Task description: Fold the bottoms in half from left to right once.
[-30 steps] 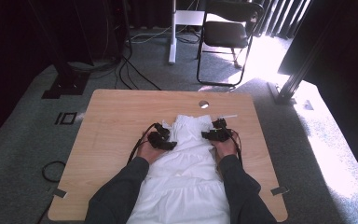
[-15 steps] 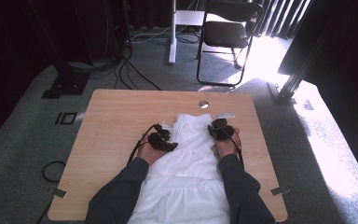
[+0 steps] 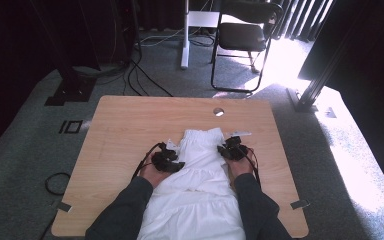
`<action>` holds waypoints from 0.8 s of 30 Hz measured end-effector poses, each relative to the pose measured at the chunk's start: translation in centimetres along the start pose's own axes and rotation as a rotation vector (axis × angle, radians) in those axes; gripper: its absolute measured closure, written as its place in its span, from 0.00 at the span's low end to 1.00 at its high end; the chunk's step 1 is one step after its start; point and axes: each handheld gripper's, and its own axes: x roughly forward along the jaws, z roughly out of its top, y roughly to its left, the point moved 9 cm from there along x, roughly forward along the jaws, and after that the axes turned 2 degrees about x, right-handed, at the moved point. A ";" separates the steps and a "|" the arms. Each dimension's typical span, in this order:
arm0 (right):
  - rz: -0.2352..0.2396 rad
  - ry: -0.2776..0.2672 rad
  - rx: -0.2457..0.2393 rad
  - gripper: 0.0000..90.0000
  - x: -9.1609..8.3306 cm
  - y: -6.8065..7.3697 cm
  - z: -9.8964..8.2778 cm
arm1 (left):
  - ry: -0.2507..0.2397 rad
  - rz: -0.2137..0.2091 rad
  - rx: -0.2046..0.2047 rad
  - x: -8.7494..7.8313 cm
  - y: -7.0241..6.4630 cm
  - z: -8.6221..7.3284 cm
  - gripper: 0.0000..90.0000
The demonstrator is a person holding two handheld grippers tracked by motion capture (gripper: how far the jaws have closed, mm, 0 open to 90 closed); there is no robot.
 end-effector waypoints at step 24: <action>0.057 0.000 -0.045 0.79 -0.2 3.5 -0.9 | -0.061 0.024 -0.107 1.4 3.2 4.3 0.41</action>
